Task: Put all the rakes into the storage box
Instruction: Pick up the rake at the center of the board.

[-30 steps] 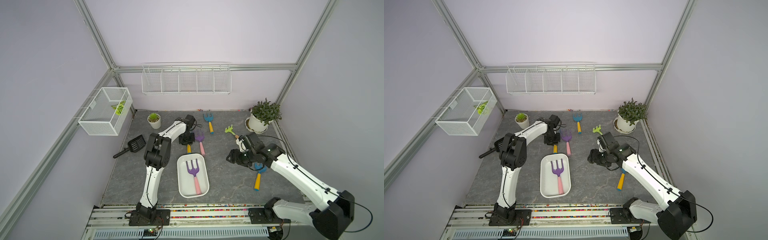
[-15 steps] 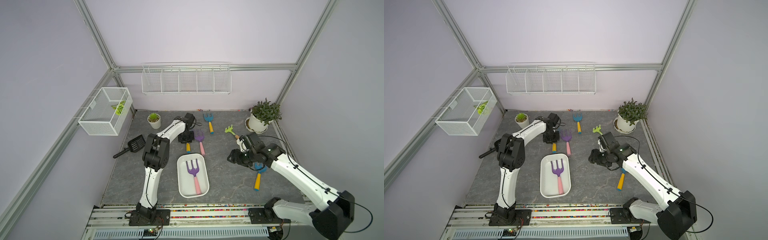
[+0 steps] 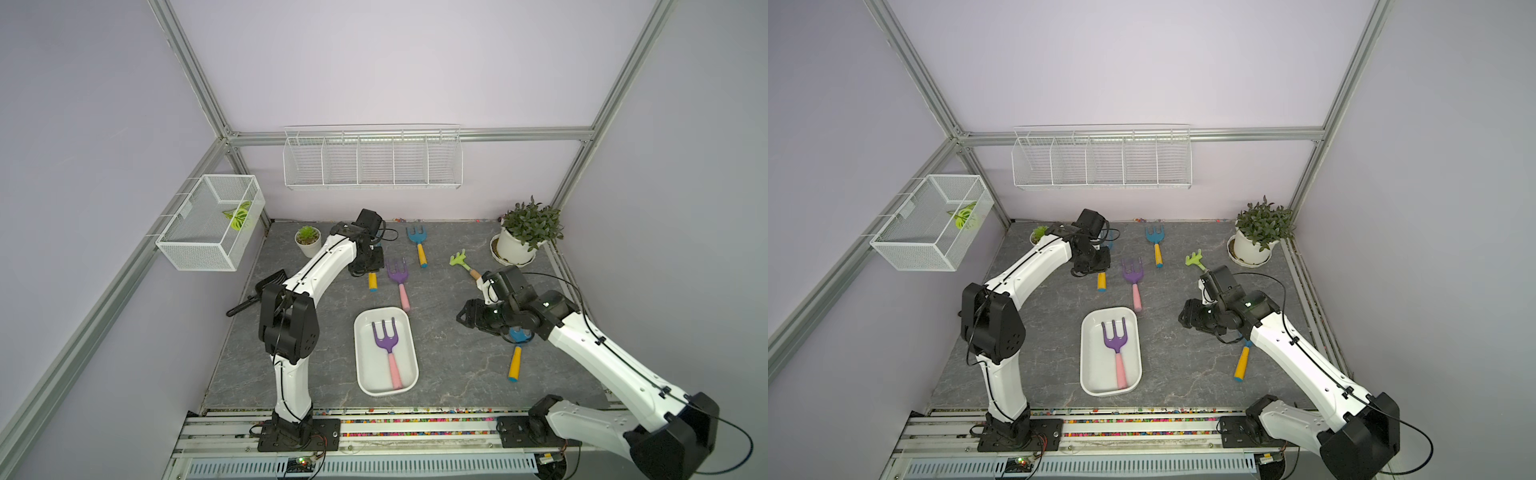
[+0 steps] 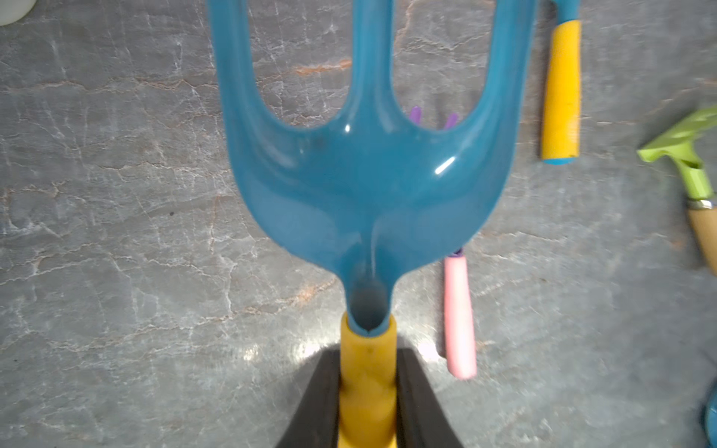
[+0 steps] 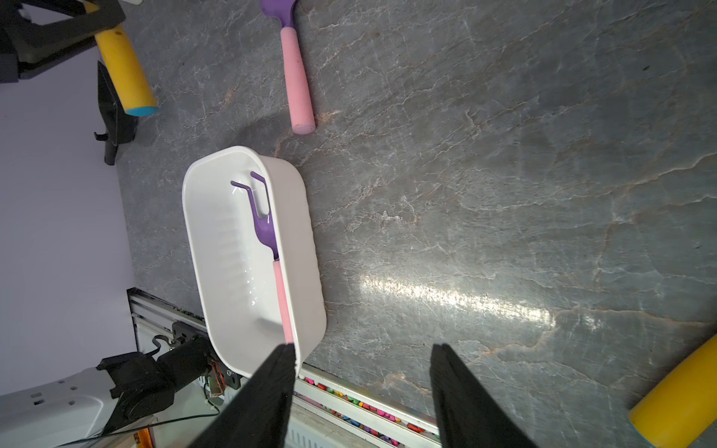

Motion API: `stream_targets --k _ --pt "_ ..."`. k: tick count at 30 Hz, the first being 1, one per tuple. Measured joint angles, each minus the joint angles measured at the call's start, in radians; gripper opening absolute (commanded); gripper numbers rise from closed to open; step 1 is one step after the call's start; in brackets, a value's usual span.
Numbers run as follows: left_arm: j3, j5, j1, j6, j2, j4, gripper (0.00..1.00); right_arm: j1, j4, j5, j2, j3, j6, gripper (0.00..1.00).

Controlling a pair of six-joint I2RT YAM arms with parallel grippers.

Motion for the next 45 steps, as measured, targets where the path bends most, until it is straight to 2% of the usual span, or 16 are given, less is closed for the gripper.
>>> stream_targets --k 10,18,23,29,37,45 --pt "-0.226 0.227 0.000 -0.014 -0.230 0.100 0.00 -0.005 0.026 -0.010 -0.042 -0.019 0.002 0.61" --pt "-0.431 0.391 -0.019 -0.064 -0.398 0.200 0.00 -0.005 0.073 -0.045 -0.034 -0.019 0.021 0.49" --pt "-0.494 0.417 -0.083 -0.091 -0.465 0.223 0.00 -0.009 0.121 -0.089 0.009 0.003 0.041 0.41" --pt "-0.568 0.404 -0.134 -0.145 -0.529 0.219 0.00 -0.008 0.202 -0.160 0.128 0.127 0.069 0.35" --pt "-0.628 0.376 -0.147 -0.204 -0.612 0.201 0.00 0.048 0.275 -0.217 0.309 0.326 0.094 0.38" --pt "-0.629 0.377 -0.158 -0.216 -0.634 0.196 0.00 0.109 0.300 -0.242 0.446 0.451 0.106 0.40"
